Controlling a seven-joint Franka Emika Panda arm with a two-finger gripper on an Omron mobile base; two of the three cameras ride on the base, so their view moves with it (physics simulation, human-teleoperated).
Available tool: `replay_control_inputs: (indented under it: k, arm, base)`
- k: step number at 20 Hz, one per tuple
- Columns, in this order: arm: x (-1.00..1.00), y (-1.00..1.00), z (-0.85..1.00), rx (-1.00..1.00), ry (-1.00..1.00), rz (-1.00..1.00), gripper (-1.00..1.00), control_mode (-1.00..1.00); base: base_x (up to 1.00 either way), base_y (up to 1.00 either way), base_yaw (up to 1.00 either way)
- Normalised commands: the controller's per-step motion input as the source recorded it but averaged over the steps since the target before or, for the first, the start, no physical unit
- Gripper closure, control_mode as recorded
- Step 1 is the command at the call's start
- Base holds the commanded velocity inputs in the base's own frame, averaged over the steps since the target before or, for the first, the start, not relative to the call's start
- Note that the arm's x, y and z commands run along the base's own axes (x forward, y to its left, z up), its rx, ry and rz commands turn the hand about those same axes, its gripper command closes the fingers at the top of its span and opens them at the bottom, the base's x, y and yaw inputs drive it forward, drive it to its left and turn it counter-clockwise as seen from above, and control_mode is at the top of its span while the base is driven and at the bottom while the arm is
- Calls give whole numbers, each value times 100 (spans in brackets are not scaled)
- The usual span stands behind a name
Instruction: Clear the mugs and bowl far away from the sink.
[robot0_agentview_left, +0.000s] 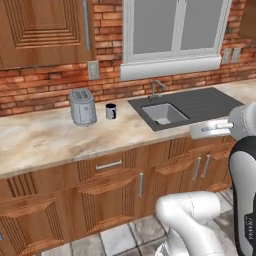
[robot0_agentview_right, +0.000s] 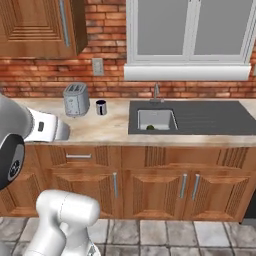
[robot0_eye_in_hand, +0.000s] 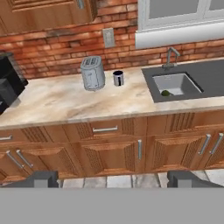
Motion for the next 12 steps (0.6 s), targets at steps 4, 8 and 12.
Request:
replay_control_inputs:
  k: [4, 8, 12]
  arm:
    - [0, 0, 0, 0, 0, 0, -100, 100]
    - [0, 0, 0, 0, 0, 0, -100, 100]
    - [0, 0, 0, 0, 0, 0, -100, 100]
  base:
    - [85, 10, -2]
    - [100, 3, -4]
    - [100, 24, -7]
